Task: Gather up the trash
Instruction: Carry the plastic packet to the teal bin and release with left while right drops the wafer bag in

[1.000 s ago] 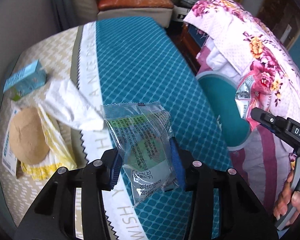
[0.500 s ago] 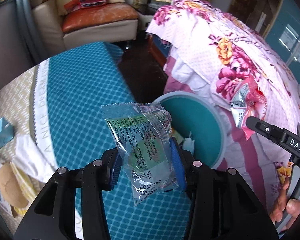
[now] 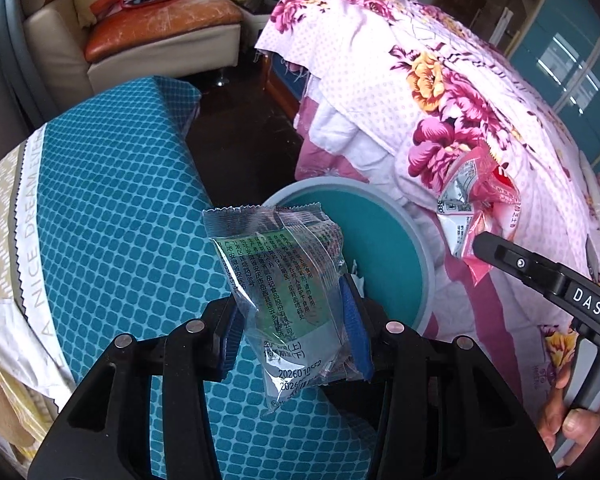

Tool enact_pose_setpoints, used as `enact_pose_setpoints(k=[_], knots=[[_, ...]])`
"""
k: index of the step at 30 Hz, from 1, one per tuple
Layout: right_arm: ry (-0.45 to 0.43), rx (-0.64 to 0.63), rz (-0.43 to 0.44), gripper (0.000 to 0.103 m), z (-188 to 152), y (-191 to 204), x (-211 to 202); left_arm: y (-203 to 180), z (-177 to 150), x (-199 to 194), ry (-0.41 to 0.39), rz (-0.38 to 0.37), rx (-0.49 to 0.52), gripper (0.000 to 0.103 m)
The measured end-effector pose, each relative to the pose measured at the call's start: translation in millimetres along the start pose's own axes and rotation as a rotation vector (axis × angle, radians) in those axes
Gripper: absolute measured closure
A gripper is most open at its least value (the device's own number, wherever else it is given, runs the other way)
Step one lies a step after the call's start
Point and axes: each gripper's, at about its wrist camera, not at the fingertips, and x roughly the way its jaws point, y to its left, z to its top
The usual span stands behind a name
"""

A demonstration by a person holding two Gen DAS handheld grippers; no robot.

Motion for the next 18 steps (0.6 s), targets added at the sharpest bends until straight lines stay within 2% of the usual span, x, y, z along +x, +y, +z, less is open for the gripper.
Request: enact_pose_setpoints(k=[5,9,11,12,14,18], knots=[[0.005,0.014,-0.019,0.080,1.4,-6.3,3.3,-2.4,1.9,8.4,0.013,-0.011,0.009,0.056],[0.007,0.022,-0.031,0.080,2.3,-9.3,3.3,-2.3,2.8,8.2,0.009,-0.016,0.010,0.048],[0.009,0.020,-0.035,0.080,2.3,-8.6,3.9,-1.5,2.3,5.5,-0.003,-0.005,0.014,0.024],[0.010,0.019,-0.035,0.080,2.2,-8.3,4.1,-1.2,1.9,3.5,-0.016,0.009,0.014,0.017],[0.014,0.015,-0.035,0.080,1.5,-6.4,5.4,2.2,-0.5,-1.5,-0.042,0.030,0.014,0.014],[0.025,0.008,-0.032,0.080,0.6,-0.7,10.0,14.1,-5.1,-6.1,-0.031,0.016,-0.009,0.013]])
